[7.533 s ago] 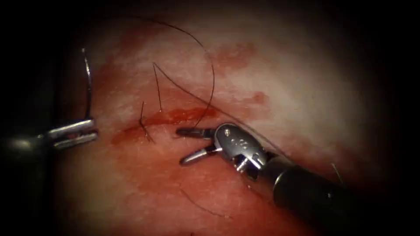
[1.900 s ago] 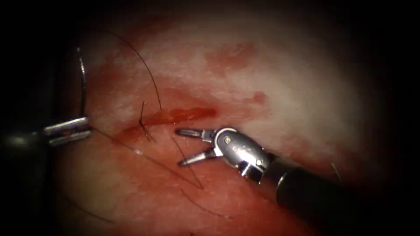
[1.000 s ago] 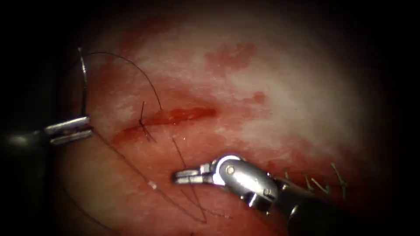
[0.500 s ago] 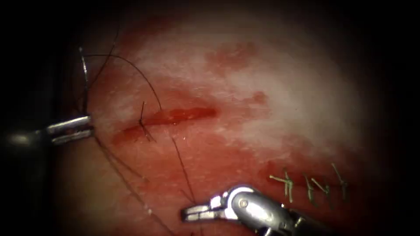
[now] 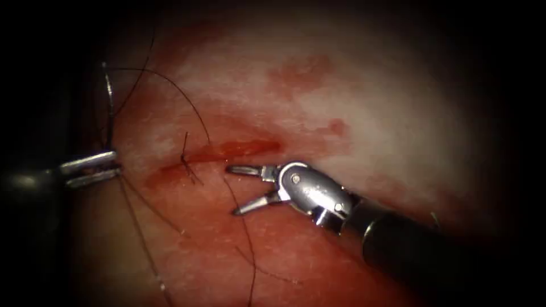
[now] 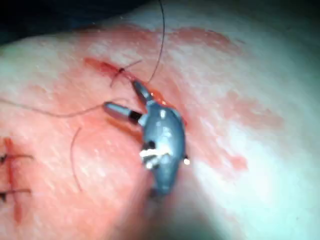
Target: Wound Closure
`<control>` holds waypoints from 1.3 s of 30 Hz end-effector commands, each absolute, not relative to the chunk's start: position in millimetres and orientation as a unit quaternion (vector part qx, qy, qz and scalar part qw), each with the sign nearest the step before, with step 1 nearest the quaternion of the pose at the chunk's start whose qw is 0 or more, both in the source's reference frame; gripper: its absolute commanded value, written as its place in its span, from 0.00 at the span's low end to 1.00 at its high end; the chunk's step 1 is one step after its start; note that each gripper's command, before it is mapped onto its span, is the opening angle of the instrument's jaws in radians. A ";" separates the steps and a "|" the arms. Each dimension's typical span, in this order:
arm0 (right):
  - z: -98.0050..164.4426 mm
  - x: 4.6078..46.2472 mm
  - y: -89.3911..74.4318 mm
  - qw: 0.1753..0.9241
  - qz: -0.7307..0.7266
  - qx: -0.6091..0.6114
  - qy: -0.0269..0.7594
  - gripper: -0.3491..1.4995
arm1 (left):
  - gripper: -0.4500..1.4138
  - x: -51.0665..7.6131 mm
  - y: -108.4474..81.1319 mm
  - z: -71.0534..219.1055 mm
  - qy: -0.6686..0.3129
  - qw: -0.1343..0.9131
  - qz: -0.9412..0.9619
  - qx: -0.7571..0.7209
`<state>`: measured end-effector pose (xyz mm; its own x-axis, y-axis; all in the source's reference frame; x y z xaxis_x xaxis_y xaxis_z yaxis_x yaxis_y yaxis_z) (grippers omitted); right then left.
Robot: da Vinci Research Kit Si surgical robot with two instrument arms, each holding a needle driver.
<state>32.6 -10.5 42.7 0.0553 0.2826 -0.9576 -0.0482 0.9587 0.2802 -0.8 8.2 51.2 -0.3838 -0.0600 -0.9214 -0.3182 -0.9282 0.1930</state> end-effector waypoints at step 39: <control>28.9 29.8 -19.8 0.711 0.048 0.187 0.676 0.00 | 0.00 -1.1 8.4 51.6 0.169 0.084 0.814 -0.550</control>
